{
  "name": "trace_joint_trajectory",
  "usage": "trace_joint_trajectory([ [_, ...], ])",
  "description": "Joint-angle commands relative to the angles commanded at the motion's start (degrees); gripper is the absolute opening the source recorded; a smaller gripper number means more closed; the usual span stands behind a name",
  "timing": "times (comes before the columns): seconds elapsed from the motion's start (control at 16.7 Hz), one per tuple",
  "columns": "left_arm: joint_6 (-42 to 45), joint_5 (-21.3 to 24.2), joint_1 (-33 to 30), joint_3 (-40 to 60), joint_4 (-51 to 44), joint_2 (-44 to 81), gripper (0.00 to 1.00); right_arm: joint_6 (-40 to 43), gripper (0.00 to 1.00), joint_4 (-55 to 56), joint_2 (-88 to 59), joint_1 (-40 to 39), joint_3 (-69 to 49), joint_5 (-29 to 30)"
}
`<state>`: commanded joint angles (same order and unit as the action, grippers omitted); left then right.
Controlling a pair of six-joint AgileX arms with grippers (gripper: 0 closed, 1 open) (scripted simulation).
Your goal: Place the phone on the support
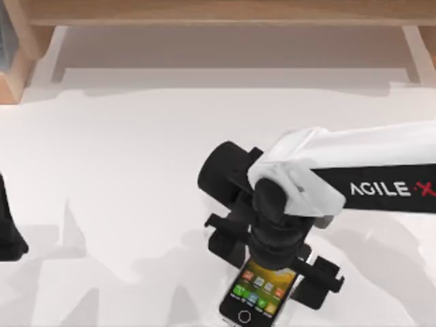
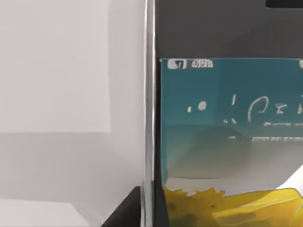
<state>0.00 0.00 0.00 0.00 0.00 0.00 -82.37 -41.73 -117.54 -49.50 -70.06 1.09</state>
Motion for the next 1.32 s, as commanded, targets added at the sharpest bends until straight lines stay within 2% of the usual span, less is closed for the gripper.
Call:
trace_joint_trajectory([
  [0.36,0.00,0.00,0.00,0.00,0.00,0.00,1.00,0.00,0.02,0.00,0.00,0.00,0.00,0.00],
  [0.84,0.00,0.00,0.00,0.00,0.00,0.00,1.00,0.00,0.00,0.00,0.00,0.00,0.00,0.00],
  [0.9,0.00,0.00,0.00,0.00,0.00,0.00,1.00,0.81,0.00,-3.34,3.04,0.06,-0.87,0.08],
  [1.32,0.00,0.00,0.00,0.00,0.00,0.00,1.00,0.86,0.00,-7.50,5.07,0.08,-3.00,0.06],
])
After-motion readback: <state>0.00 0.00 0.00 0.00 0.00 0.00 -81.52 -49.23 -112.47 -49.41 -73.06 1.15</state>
